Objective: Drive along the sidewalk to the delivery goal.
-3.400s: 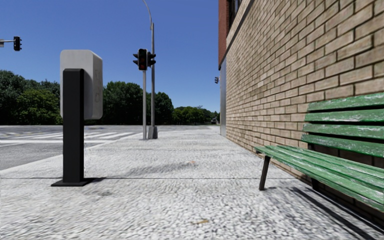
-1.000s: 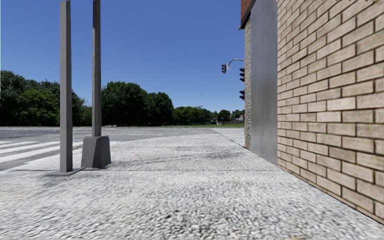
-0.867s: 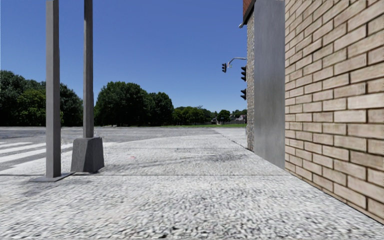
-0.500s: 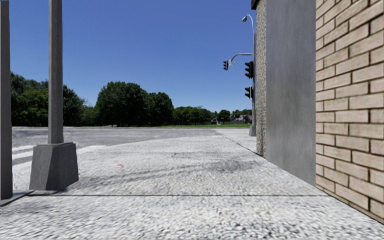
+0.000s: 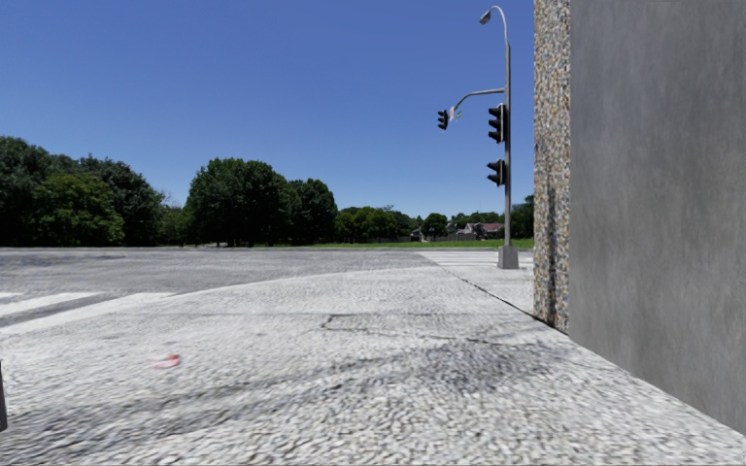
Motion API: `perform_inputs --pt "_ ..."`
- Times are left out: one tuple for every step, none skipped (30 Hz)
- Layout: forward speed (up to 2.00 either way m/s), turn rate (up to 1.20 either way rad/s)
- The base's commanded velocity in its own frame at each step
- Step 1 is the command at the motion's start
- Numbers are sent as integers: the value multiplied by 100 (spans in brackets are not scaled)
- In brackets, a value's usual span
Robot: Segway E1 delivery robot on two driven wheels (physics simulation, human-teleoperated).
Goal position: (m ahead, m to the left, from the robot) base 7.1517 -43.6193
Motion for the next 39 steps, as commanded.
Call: perform_inputs --pt "200 0" --pt "200 0" --pt "200 0" --pt "200 0" --pt "200 0" --pt "200 0" --pt "200 0" --pt "200 0" --pt "200 0" --pt "200 0" --pt "200 0" --pt "200 0" --pt "200 0" --pt "200 0" --pt "200 0" --pt "200 0" --pt "200 0" --pt "200 0" --pt "200 0" --pt "200 0" --pt "200 0" --pt "200 0" --pt "200 -2" --pt "200 -2" --pt "200 -16" --pt "200 -35" --pt "200 -42" --pt "200 -42" --pt "200 -44" --pt "200 -44" --pt "200 -44" --pt "200 -44" --pt "200 -46" --pt "200 -51" --pt "200 -51" --pt "200 -53" --pt "200 -54" --pt "200 -59" --pt "200 -59"
